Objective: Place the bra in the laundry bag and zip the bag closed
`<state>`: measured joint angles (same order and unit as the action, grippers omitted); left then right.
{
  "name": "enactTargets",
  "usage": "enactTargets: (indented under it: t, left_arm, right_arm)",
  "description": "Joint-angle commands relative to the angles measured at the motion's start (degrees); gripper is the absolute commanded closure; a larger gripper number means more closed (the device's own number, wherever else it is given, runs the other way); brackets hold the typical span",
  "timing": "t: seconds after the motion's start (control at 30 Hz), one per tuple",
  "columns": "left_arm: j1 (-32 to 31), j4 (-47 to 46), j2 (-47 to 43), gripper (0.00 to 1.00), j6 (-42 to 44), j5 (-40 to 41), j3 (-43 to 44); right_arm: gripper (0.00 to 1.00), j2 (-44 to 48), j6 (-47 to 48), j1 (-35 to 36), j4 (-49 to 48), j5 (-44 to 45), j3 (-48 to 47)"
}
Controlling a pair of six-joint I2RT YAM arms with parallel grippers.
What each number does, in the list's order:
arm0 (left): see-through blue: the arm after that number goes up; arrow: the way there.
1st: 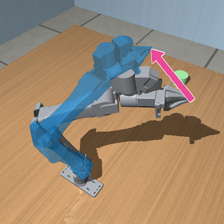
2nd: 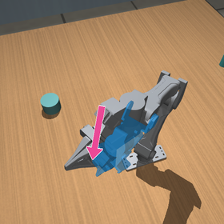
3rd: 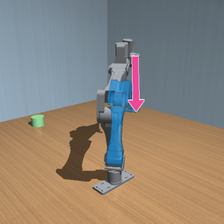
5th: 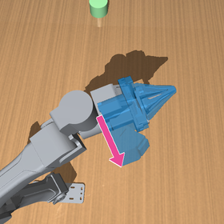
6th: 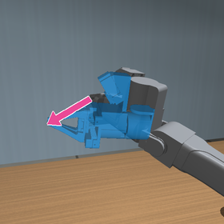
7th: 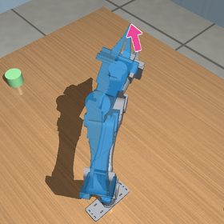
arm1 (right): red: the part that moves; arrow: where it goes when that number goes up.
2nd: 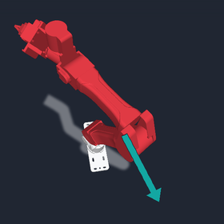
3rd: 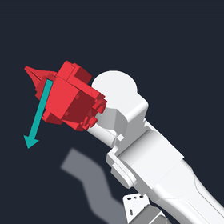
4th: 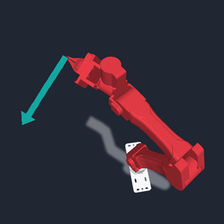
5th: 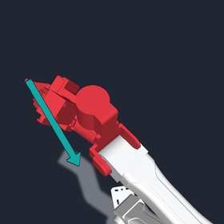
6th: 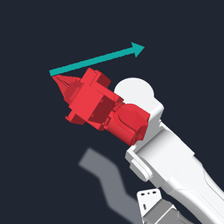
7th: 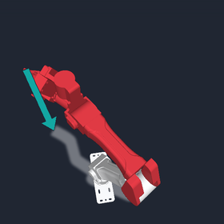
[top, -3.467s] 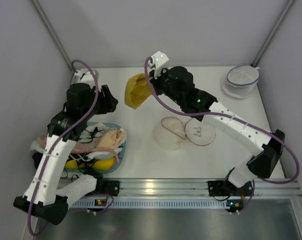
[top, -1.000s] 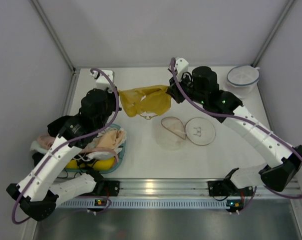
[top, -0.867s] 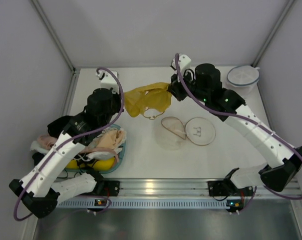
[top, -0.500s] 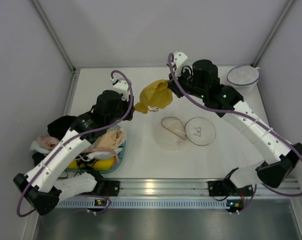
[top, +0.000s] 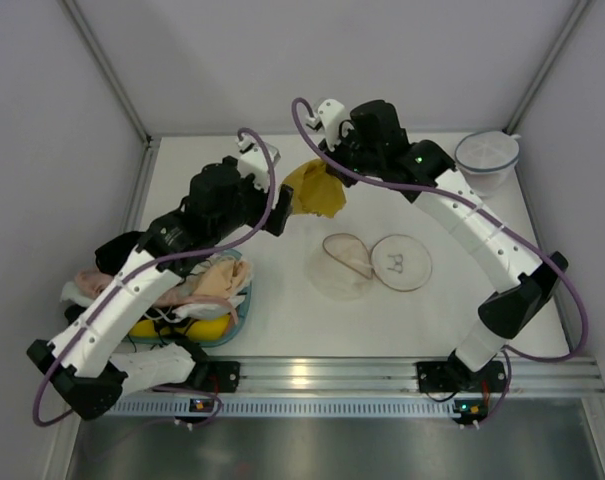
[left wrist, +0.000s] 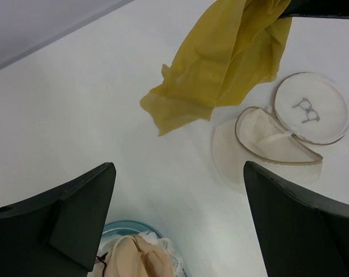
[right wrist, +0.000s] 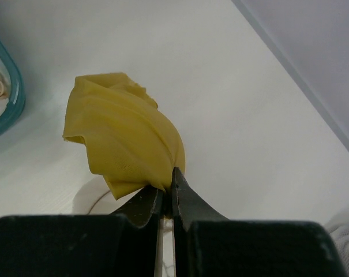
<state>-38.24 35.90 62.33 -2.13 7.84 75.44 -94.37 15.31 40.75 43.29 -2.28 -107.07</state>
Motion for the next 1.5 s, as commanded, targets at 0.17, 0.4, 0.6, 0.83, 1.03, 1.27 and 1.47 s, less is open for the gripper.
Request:
enactTargets:
  t: [0.17,0.4,0.6,0.83,1.03,1.27,1.47]
  left_arm:
    - [-2.5,-15.2,6.3,0.02,8.2,0.5,-0.2]
    - [-3.0,-22.8,6.0,0.02,10.6,-2.9,-1.4]
    - [-3.2,-23.7,7.5,0.05,13.7,-6.7,-3.5]
    - [-3.2,-23.7,8.6,0.63,13.9,-6.6,-4.2]
    - [-2.7,-29.0,9.2,1.0,7.2,-2.4,-3.5]
    - [-0.7,-39.6,7.6,1.0,-5.4,-1.5,-5.1]
    - [-0.6,-42.0,9.3,1.0,-11.1,-10.8,-1.2]
  right_arm:
    - [1.0,2.6,-4.8,0.1,3.8,-4.8,-3.8]
    - [1.0,4.1,-5.3,0.1,3.3,-7.0,-3.0]
    - [1.0,6.4,-5.4,0.1,0.7,-9.2,-1.0]
    - [1.0,8.1,-5.6,0.0,0.3,-10.0,-1.5]
    - [0.49,11.8,-11.4,-2.6,-2.2,-9.6,1.8]
    - [0.01,26.6,-20.9,-11.0,-12.0,-9.2,18.4]
    - [0.01,37.2,-21.3,-14.1,-22.3,-9.3,33.1]
